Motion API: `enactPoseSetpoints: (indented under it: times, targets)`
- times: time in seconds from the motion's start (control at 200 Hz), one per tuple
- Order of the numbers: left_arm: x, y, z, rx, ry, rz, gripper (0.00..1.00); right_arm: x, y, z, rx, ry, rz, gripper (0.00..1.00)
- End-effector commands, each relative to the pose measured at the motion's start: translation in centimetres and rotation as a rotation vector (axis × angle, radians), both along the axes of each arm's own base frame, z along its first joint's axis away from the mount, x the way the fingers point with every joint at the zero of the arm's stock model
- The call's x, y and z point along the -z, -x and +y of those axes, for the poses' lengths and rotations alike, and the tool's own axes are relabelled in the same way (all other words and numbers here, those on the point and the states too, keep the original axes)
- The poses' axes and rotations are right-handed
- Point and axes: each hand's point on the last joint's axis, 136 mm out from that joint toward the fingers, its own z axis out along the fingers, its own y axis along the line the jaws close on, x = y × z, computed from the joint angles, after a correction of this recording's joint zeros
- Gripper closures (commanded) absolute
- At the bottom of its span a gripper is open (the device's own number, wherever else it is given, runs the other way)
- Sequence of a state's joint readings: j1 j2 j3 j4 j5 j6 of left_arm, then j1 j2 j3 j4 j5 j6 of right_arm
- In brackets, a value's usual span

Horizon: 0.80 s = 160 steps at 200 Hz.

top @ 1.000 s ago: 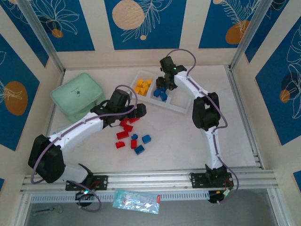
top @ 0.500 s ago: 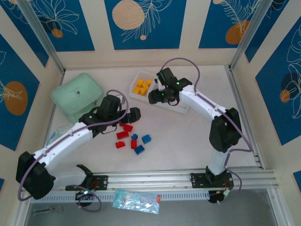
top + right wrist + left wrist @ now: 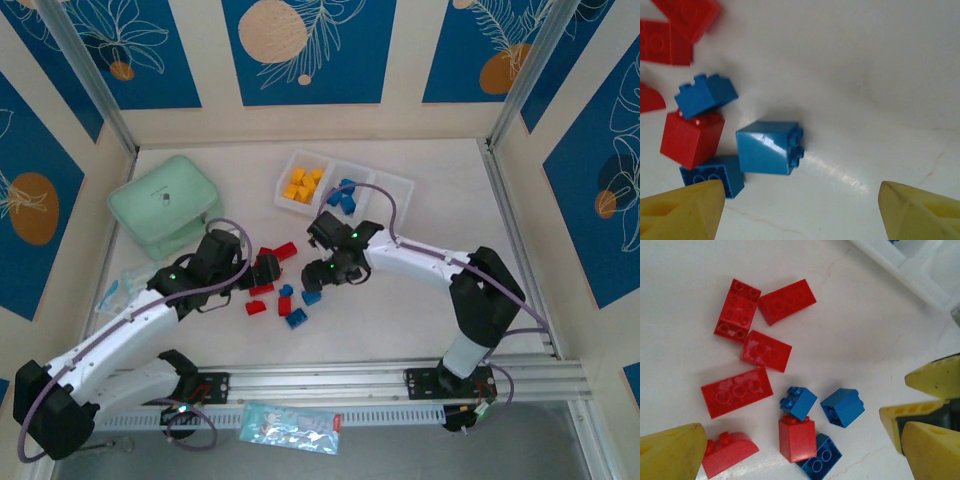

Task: Sort the legos into containers by color
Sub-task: Pick up the lego from the center of the table.

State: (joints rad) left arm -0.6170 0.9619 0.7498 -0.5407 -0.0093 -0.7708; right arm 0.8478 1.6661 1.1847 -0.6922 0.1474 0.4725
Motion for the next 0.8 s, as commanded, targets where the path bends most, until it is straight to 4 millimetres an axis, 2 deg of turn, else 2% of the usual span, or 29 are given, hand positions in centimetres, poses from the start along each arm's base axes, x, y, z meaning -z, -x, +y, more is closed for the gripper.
enactPoseSetpoints:
  times: [0.0,0.08,0.26,0.435,0.58,0.795]
  targets:
    - [0.6,0.5,1.1,-0.044,-0.015,0.02,0.01,0.3,1.3,1.5,0.003,-0.032,0.019,0.16]
    - [0.7,0.6,1.4,-0.051,-0.019,0.023,0.01,1.1,1.5,1.9,0.005,-0.016,0.019,0.12]
    - [1.2,0.9,1.7,-0.063,-0.028,0.032,0.01,2.6,1.7,3.5,-0.015,0.0,0.019,0.11]
    - [1.4,1.0,2.0,-0.073,-0.03,0.03,0.01,4.0,1.1,3.7,-0.013,0.047,0.009,0.13]
    - [1.4,1.0,2.1,-0.073,-0.03,0.028,0.01,4.8,0.6,3.7,-0.013,0.07,-0.008,0.19]
    - [1.1,0.9,1.8,-0.068,-0.021,0.022,0.01,4.8,0.6,4.1,-0.022,0.059,-0.005,0.33]
